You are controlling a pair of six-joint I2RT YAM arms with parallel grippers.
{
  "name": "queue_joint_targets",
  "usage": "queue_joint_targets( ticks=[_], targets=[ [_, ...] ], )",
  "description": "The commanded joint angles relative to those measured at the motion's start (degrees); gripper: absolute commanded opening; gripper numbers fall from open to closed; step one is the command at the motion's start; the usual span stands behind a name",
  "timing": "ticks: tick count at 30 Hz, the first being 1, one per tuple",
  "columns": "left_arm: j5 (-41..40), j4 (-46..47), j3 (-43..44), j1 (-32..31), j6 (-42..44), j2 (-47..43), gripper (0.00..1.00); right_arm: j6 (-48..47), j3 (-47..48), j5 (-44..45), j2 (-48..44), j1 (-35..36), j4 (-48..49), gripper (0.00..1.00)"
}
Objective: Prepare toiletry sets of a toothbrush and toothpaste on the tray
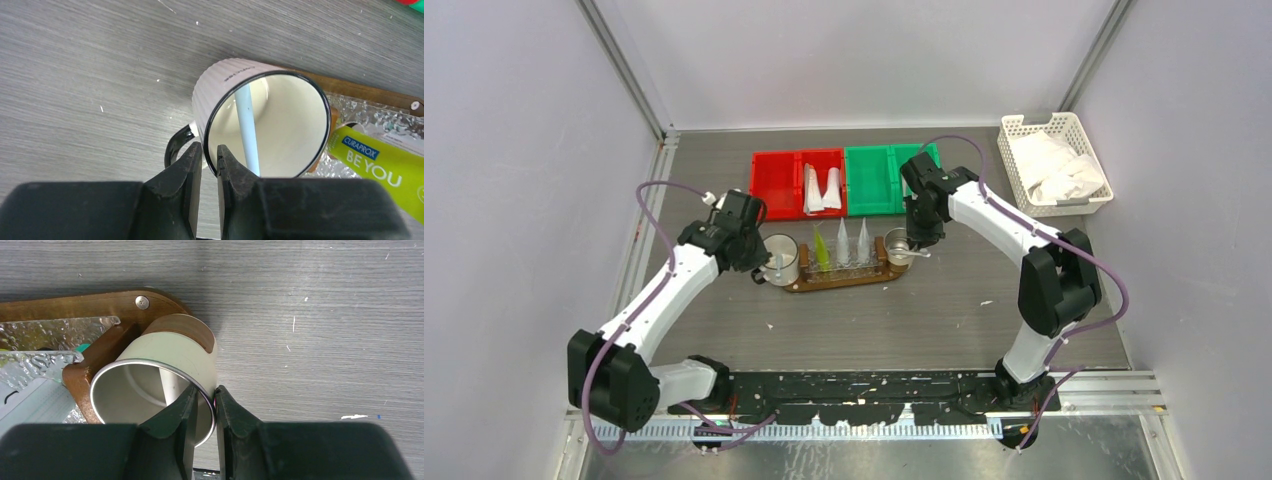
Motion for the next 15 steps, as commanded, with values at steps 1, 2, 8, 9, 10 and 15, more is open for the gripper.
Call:
queue_joint_targets(
  ticks=[1, 2, 8, 9, 10, 15],
  targets=[
    [2.0, -3.9, 0.2, -0.4, -3.8, -3.0, 0.2, -0.2, 1.6, -1.2, 0.6, 0.5, 2.2, 0.25],
    [1.7, -4.6, 0.2, -0.4, -4.2, -3.2, 0.21, -0.2, 1.4, -1.5, 0.7, 0.6, 2.4, 0.25],
    [1.1, -3.6, -0.9, -0.4, -5.0, -3.8, 0.29, -0.2, 0.8, -1.9, 0.8, 0.6, 3.2, 0.25],
    [1.1, -3.5, -0.9, -0.4, -5.0, -3.5, 0.29, -0.3, 0.9, -2.0, 0.8, 0.5, 3.2, 0.25],
    [1.3, -3.3, -0.8, -0.4, -5.0, -3.1, 0.3, -0.4, 0.9, -2.0, 0.8, 0.6, 3.2, 0.25],
    [2.8, -2.2, -0.7, -0.4, -4.5, -1.4, 0.3, -0.6, 1.0, -1.3, 0.7, 0.5, 2.8, 0.26]
  ],
)
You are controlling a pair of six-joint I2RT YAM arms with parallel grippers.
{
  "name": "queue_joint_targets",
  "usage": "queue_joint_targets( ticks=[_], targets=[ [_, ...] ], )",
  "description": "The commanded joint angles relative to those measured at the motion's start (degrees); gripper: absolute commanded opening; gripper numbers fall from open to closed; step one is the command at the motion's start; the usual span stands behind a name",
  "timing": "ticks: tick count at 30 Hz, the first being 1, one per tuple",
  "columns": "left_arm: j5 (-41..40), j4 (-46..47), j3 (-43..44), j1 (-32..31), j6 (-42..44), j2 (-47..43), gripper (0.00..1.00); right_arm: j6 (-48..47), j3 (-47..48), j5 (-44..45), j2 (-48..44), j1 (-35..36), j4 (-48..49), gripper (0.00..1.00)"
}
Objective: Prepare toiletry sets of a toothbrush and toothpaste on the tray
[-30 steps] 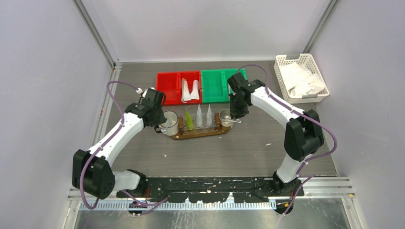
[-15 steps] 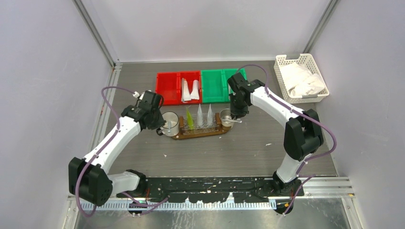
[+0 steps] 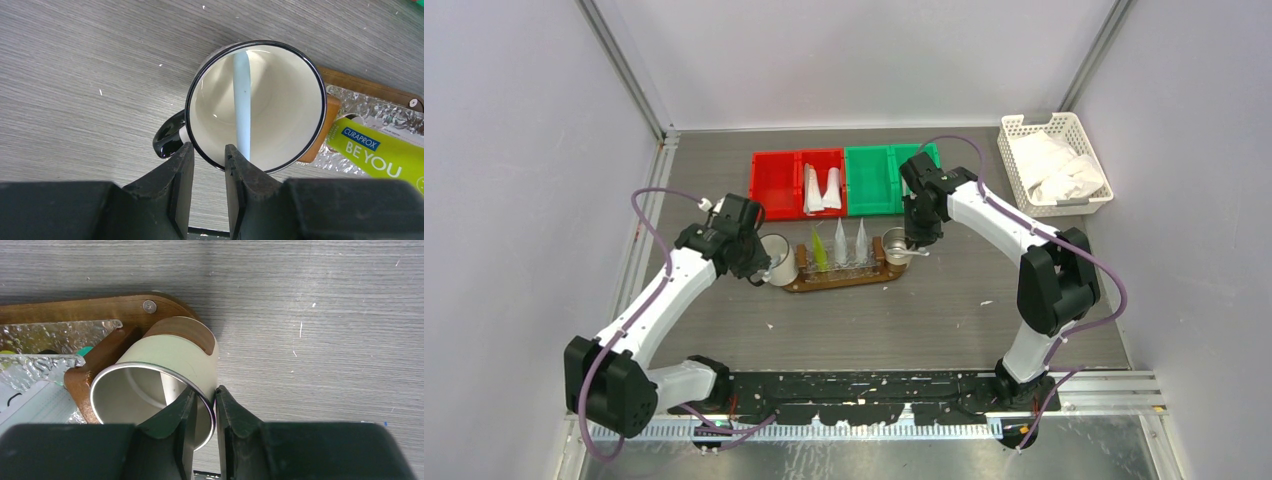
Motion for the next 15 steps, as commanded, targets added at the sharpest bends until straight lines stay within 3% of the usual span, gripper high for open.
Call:
queue_joint_targets(
  ticks=[1, 6, 15],
  targets=[
    [2.1, 1.1, 0.1, -0.2, -0.4, 1.4, 0.29, -0.5, 0.9, -0.2, -0.1, 0.6, 1.6, 0.28],
    [2.3, 1.3, 0.7, -0.7, -0.3, 1.5, 0.28, -0.7, 0.6, 0.4, -0.8, 0.4, 1.3, 0.39],
    [1.3, 1.0, 2.8, -2.7, -0.5, 3.1, 0.27, -0.9, 0.6, 1.3, -1.7, 0.3, 0.9, 0.42]
  ],
)
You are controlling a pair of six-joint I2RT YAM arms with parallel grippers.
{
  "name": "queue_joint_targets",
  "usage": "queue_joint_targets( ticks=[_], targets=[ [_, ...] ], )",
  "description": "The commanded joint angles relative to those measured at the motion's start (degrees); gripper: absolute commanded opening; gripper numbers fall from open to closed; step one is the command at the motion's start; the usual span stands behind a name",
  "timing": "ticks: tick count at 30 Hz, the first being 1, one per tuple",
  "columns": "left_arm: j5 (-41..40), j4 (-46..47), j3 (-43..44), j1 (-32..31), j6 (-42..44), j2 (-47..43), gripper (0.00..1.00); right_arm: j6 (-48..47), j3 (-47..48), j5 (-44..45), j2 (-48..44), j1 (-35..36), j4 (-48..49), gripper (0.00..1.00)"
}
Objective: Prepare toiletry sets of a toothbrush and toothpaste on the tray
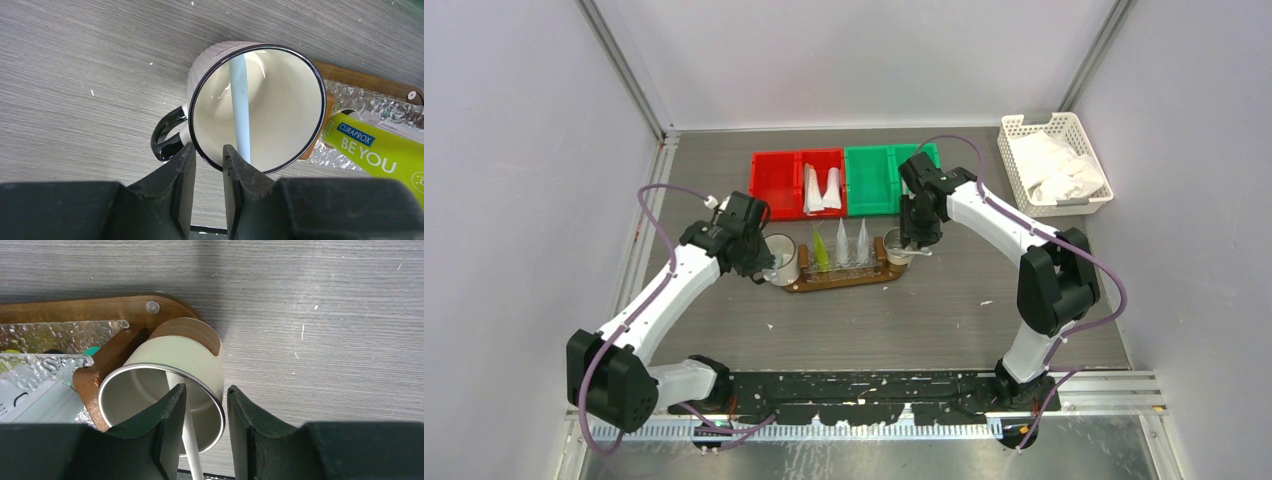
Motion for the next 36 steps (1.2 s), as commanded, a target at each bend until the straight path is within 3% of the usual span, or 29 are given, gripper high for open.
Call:
queue_joint_targets(
  ticks=[1, 8, 17, 22, 29, 36],
  targets=[
    [1.0, 1.0, 2.2, -1.7, -0.5, 2.0, 0.27, -0.6, 0.7, 1.3, -1.9, -0.1, 0.5, 0.42],
    [-0.3, 0.6, 2.6, -2.1, -0.6, 2.9, 0.28, -0.9, 0.3, 1.0, -2.4, -0.8, 0.4, 0.43],
    [-4.3, -1.6, 2.6, -2.0, 0.2, 0.6, 0.4, -0.8, -0.6, 0.1, -2.2, -1.0, 1.2, 0.42],
    [-4.0, -1.8, 2.7, -1.9, 0.3, 0.7, 0.41, -0.7, -0.8, 0.3, -2.6, -0.9, 1.2, 0.42],
    [-3.6, -1.5, 2.9, -1.9, 0.4, 0.2, 0.39, -0.8, -0.3, 0.3, -2.9, -1.0, 0.8, 0.42],
    [-2.4, -1.1, 3.8, -2.0, 0.5, -0.7, 0.26, -0.8, 0.5, 0.6, -3.3, -1.0, 0.1, 0.42]
  ],
)
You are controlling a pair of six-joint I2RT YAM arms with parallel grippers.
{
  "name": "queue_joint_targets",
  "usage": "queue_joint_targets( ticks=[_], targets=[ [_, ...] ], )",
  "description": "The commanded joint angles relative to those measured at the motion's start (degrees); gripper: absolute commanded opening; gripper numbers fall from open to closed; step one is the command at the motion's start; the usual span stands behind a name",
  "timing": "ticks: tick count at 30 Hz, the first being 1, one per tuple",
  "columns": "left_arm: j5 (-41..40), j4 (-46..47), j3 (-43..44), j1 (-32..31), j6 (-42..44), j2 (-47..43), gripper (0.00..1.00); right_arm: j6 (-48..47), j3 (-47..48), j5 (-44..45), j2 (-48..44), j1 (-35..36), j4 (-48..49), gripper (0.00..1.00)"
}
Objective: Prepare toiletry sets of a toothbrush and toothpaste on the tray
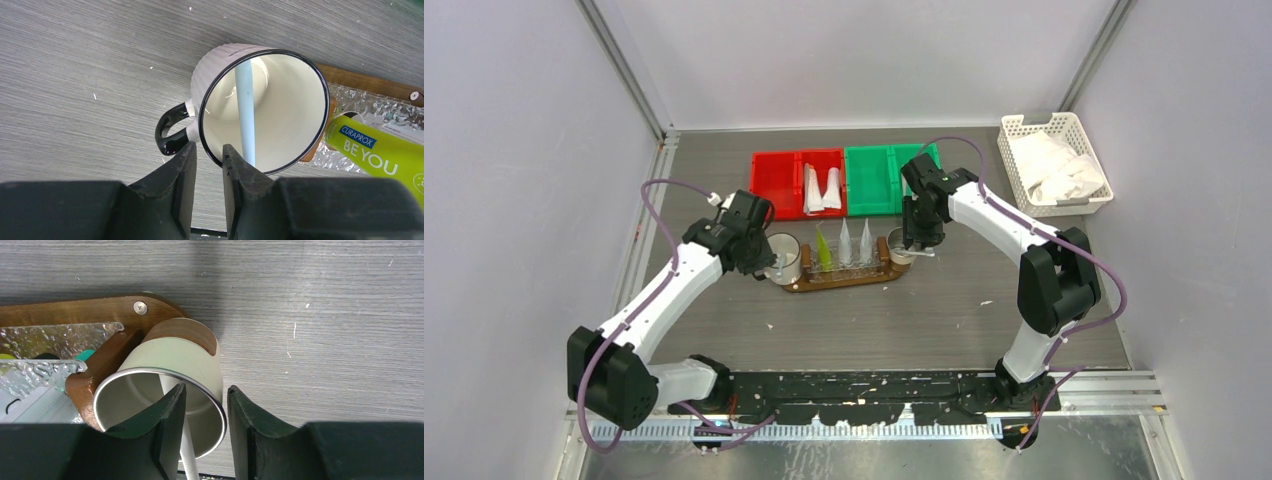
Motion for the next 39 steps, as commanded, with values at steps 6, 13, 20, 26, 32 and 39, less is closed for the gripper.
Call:
queue_joint_targets(
  ticks=[6, 13, 20, 26, 32, 39],
  targets=[
    [0.5, -2.4, 3.3, -0.5, -0.5, -2.3, 0.28, -0.4, 2.2, 0.2, -3.0, -0.1, -0.4, 0.42],
    [-0.7, -3.3, 3.2, -0.5, -0.4, -2.9, 0.29, -0.5, 2.1, 0.2, -3.0, -0.2, -0.3, 0.42],
    [-1.0, -3.0, 3.7, -0.5, -0.3, -2.6, 0.29, -0.7, 2.3, 1.0, -3.1, -0.2, -0.6, 0.47],
    [-1.0, -2.8, 3.8, -0.5, -0.3, -2.6, 0.29, -0.6, 2.3, 1.7, -3.6, -0.2, -0.5, 0.5],
    [-1.2, -2.7, 3.7, -0.5, -0.4, -3.1, 0.3, -0.4, 2.3, 2.2, -4.5, -0.3, -0.6, 0.56],
    [-2.1, -3.3, 4.8, -0.5, 0.1, -4.1, 0.31, -0.4, 2.7, 3.1, -6.9, -0.5, -0.4, 0.59]
  ],
)
